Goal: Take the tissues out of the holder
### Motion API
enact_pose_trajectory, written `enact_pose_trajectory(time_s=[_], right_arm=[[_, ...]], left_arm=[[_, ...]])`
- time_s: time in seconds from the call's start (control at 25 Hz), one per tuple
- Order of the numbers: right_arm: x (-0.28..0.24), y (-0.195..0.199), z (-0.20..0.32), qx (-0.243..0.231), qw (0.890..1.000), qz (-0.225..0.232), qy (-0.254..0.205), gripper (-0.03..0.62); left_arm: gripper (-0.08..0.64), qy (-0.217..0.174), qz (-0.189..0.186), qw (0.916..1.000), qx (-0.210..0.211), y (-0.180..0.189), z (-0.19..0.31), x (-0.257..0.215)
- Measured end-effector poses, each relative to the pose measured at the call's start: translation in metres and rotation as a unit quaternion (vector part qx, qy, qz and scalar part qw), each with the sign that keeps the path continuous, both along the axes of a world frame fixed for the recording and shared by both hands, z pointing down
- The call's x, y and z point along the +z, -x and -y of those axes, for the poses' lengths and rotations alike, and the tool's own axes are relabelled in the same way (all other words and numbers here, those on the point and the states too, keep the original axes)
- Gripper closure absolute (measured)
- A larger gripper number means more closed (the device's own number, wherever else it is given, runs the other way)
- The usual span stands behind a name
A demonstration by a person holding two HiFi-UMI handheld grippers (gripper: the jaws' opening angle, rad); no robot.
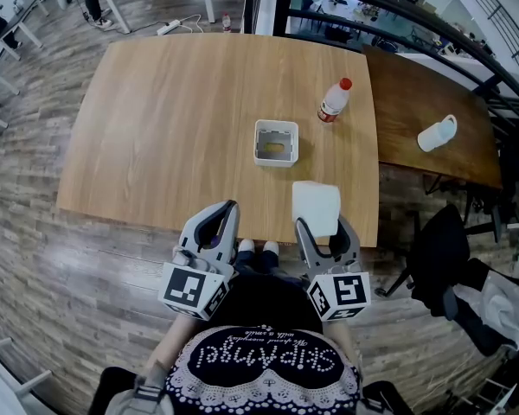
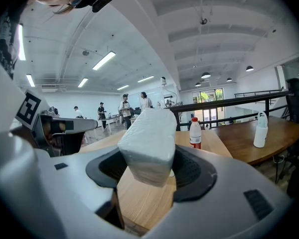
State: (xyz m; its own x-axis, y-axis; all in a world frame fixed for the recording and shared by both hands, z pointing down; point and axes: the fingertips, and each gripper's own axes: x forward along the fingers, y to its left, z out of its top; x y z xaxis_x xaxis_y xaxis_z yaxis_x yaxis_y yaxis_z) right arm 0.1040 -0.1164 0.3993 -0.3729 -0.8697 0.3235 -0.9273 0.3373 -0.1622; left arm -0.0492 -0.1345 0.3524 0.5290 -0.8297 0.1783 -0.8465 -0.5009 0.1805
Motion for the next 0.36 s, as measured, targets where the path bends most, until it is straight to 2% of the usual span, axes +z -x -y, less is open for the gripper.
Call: enact_pose_trajectory(time_s=[0.36], right_arm=[[0.0034,-0.0005,-0.0038,0.002,1.000,0.000,0.002,0.316]], left_arm=[[0.554,0.001,0.000,1.0000,0.001,0.0003,-0.0038,0.0030]])
